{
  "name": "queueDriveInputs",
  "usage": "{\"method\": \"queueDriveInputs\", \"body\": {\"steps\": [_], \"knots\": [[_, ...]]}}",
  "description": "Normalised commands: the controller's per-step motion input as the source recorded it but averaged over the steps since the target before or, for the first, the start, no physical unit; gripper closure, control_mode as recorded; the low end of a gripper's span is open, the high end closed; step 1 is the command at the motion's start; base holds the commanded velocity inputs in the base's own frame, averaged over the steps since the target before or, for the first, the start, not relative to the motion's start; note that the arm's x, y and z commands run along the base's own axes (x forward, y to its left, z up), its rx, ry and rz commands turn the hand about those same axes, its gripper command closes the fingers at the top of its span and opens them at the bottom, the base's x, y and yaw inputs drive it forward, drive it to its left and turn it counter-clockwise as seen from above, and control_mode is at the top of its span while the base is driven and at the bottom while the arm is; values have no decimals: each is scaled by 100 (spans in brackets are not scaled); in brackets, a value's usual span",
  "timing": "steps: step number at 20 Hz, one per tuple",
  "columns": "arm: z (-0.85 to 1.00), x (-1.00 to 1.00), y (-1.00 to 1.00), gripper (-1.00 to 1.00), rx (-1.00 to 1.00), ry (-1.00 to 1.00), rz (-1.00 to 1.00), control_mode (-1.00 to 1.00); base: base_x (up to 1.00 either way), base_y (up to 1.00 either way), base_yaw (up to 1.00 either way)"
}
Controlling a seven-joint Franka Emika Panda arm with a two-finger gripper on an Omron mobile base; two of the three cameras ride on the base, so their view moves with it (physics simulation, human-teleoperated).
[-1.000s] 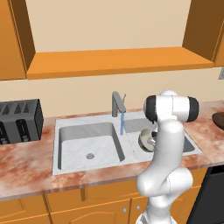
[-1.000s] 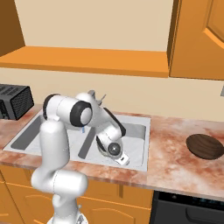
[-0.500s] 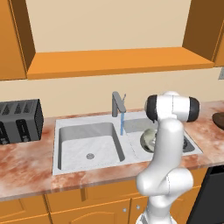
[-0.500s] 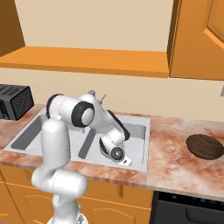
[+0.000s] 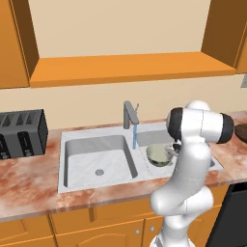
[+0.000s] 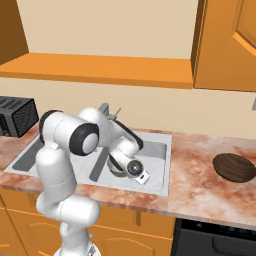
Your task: Rinse each bowl for a few seconds and place them down in the sink or on the counter.
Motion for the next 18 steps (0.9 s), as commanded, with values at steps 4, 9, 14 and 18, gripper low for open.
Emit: {"method": "queueDriveInputs", "body": {"steps": [4,9,14,18], "knots": [[78,3,-8,-100,8,0,2,-100,0,0,0],[71,-3,-10,-100,8,0,0,-100,0,0,0],[67,-21,-11,-100,9,0,0,-100,0,0,0],[60,-37,-21,-100,8,0,-3,-100,0,0,0]]}}
